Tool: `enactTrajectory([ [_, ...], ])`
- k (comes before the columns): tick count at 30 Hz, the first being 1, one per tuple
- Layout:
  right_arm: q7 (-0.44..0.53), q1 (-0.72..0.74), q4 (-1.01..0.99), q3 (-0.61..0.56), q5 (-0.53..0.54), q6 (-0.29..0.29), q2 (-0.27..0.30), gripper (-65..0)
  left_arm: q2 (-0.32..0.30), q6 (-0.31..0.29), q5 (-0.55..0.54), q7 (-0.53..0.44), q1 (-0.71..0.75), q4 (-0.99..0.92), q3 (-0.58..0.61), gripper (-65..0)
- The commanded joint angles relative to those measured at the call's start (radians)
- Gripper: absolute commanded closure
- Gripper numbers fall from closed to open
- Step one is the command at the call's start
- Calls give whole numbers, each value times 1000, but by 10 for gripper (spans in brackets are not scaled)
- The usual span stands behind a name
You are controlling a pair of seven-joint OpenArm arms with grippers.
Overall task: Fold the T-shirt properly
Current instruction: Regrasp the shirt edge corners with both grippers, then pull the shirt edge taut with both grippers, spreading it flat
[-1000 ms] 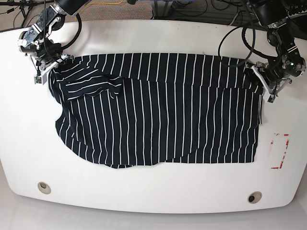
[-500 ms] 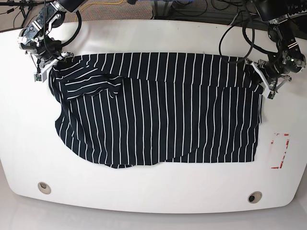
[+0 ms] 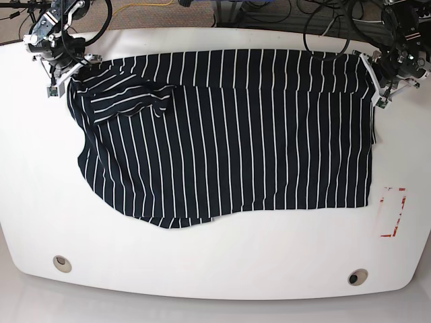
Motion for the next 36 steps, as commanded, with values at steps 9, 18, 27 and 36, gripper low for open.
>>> enactTrajectory([
  [9, -94, -84, 138, -54, -33, 1, -2, -57, -52, 1, 23, 28, 56, 80, -8, -6],
  [18, -91, -80, 158, -74, -33, 1, 6, -322, -54, 1, 23, 31, 11, 80, -7, -140],
  [27, -91, -54, 271, -77, -22, 1, 7, -514, -54, 1, 21, 92, -63, 126, -8, -326],
  [36, -92, 32, 268, -82, 108, 1, 29, -514, -54, 1, 21, 150, -135, 199, -10, -325],
])
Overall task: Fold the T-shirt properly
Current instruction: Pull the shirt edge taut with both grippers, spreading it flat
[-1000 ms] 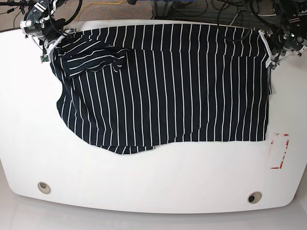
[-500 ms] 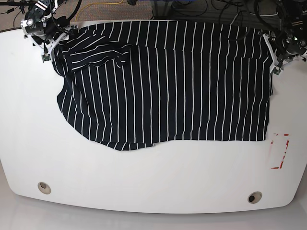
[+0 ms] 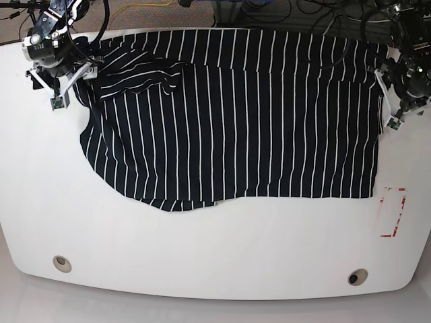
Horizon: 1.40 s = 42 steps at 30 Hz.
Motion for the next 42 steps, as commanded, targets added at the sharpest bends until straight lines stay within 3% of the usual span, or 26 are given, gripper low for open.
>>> enactTrajectory([
  [1, 4, 34, 16, 0, 48, -2, 11, -514, -17, 0, 3, 2, -13, 36, -8, -325],
  [11, 4, 73, -6, -3, 78, -2, -14, -518, -17, 0, 4, 5, -50, 42, -6, -325],
  [19, 4, 60, -58, -101, 72, -2, -29, -518, -15, 0, 4, 4, -50, 42, -4, -325],
  [32, 13, 56, -139, -119, 72, -2, -63, -512, -14, 0, 4, 2, -50, 39, -4, -325],
  [36, 13, 56, -157, -119, 72, -2, -63, -428, -14, 0, 4, 2, -50, 37, -4, -325],
  [42, 13, 56, -154, -119, 74, -2, -63, -95, -14, 0, 4, 2, -50, 37, -3, -325],
])
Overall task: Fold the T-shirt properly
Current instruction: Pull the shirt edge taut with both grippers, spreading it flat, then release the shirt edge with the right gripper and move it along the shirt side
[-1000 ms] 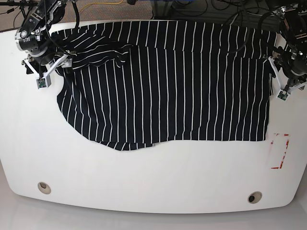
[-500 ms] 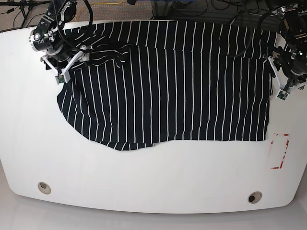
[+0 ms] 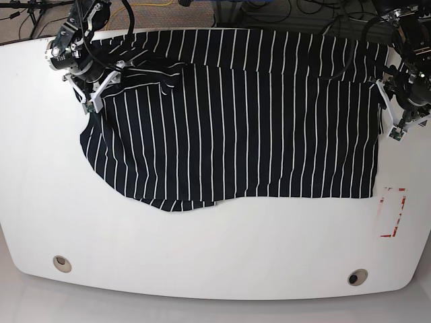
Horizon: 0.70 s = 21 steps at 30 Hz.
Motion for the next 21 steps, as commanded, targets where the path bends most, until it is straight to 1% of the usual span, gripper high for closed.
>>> enactTrajectory([
  [1, 11, 6, 18, 1, 15, -1, 9, -44, -15, -1, 4, -2, -10, 14, -5, -325],
  [2, 11, 6, 20, 1, 15, -1, 9, -10, -15, -1, 4, -2, -10, 14, -5, -325],
  [3, 11, 6, 24, 1, 17, -1, 9, 0, -13, -1, 4, -2, -10, 14, -5, -325],
  [12, 3, -3, 152, -6, 22, -1, 8, -17, -13, -1, 4, -2, -10, 14, -3, -325],
  [21, 6, 8, 158, -72, 22, -1, 11, -19, -12, -1, 4, -2, -7, 12, -3, -325],
])
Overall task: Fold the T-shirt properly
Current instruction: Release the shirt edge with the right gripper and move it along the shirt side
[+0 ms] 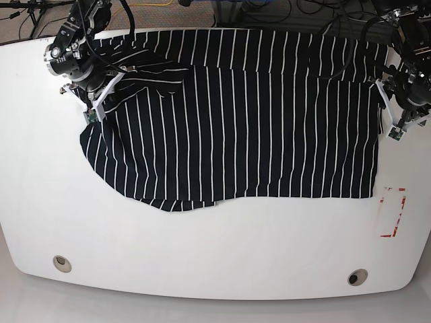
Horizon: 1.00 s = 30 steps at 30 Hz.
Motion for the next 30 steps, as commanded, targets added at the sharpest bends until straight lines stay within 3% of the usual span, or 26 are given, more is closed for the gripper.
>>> enactTrajectory([
  [1, 23, 9, 18, -24, 12, -1, 10, -19, -15, -1, 4, -2, -7, 13, -4, -325],
  [30, 24, 140, -11, -53, 4, -1, 30, -19, -15, -1, 2, -3, 16, 13, -5, -325],
])
